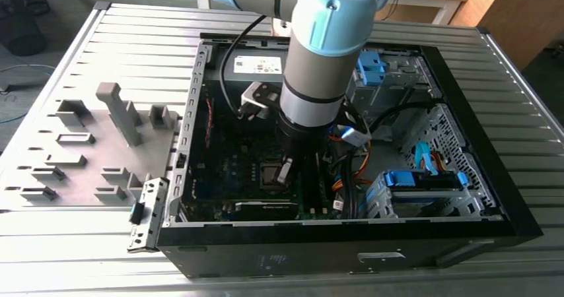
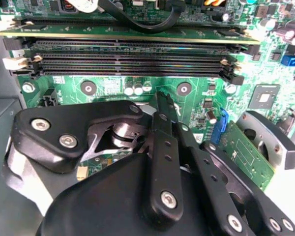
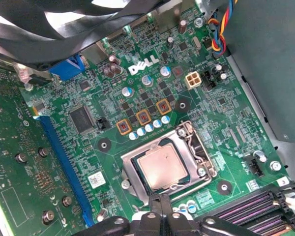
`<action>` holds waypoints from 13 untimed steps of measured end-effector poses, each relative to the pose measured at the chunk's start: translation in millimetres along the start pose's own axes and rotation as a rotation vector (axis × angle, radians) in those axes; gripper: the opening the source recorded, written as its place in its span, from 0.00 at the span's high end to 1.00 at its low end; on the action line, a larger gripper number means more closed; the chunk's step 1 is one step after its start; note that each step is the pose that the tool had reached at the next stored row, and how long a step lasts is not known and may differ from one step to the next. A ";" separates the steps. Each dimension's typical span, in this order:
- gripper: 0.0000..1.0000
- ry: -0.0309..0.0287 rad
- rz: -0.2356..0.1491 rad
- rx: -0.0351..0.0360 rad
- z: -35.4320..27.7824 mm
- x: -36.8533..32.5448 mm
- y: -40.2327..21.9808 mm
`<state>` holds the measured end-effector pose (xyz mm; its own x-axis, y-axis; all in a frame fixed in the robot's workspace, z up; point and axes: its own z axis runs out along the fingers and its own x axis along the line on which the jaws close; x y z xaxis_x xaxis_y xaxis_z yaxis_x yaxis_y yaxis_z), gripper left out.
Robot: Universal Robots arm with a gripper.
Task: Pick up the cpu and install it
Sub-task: 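Install the first cpu locking lever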
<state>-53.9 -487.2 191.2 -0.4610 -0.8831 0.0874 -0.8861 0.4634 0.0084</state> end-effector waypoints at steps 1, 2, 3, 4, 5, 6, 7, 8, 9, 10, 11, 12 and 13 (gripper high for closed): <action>0.89 -0.0034 0.000 -0.0019 0.0 0.5 -0.3; 0.89 -0.0061 0.000 -0.0035 0.1 1.0 -0.5; 0.89 -0.0084 0.000 -0.0048 0.1 1.4 -0.7; 0.89 -0.0100 0.000 -0.0058 0.1 1.6 -0.8; 0.89 -0.0111 -0.001 -0.0065 0.1 1.9 -0.9; 0.89 -0.0121 -0.001 -0.0070 0.1 2.0 -1.0; 0.89 -0.0128 -0.001 -0.0074 0.2 2.1 -1.1; 0.89 -0.0138 -0.001 -0.0079 0.3 2.4 -1.3; 0.89 -0.0141 -0.001 -0.0081 0.4 3.1 -1.7; 0.89 -0.0145 -0.001 -0.0085 0.6 3.8 -2.1; 0.89 -0.0143 -0.001 -0.0086 0.7 4.6 -2.5; 0.89 -0.0140 -0.001 -0.0087 0.8 5.4 -3.1; 0.89 -0.0136 -0.001 -0.0091 0.8 6.2 -3.6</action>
<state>-53.6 -494.4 191.0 -0.4609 -0.8844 0.0739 -0.8861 0.4632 0.0176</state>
